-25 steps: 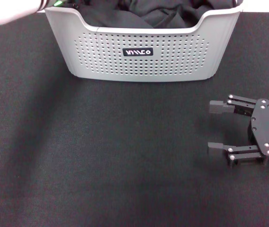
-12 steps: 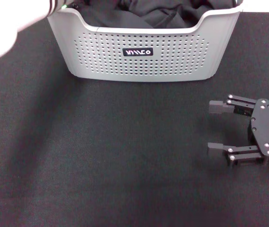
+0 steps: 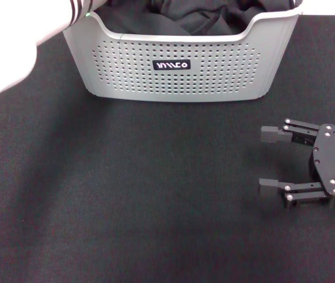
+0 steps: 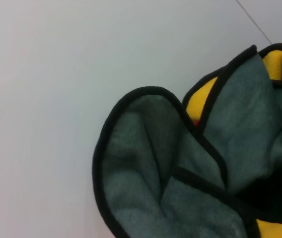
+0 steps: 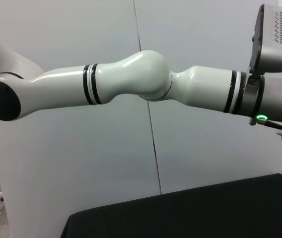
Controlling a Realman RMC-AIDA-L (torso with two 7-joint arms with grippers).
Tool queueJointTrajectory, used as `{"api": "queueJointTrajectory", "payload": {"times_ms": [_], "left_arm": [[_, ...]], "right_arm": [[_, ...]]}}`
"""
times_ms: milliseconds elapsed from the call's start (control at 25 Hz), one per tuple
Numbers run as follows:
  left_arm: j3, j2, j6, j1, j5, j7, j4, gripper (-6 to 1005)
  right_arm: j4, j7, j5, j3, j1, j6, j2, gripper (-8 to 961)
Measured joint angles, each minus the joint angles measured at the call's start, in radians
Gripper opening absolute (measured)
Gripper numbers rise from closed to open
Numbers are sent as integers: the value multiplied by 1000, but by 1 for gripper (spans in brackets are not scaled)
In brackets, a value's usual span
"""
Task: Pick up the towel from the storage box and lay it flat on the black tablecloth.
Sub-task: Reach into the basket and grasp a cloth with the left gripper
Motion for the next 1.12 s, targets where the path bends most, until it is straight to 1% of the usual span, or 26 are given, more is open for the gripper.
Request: {"api": "queueJointTrajectory", "payload": {"times_ms": [240, 440, 680, 880, 1000, 1080, 1120], "left_arm": [[16, 0, -66, 7, 2, 8, -21, 269], [35, 1, -102, 5, 2, 9, -52, 90], [40, 0, -112, 0, 2, 8, -67, 20], [42, -2, -141, 20, 1, 8, -43, 10], [63, -3, -228, 57, -21, 2, -21, 5], [96, -2, -301, 85, -42, 0, -9, 1], [106, -2, -315, 93, -46, 0, -3, 1]], "right_arm": [[1, 0, 0, -1, 1, 1, 0, 851], [2, 0, 0, 0, -2, 3, 0, 849], [2, 1, 0, 0, -4, 3, 0, 847], [2, 1, 1, 0, -5, 4, 0, 846], [5, 1, 1, 0, -5, 5, 0, 845], [8, 0, 2, 0, -5, 5, 0, 844], [8, 0, 2, 0, -5, 5, 0, 844]]}}
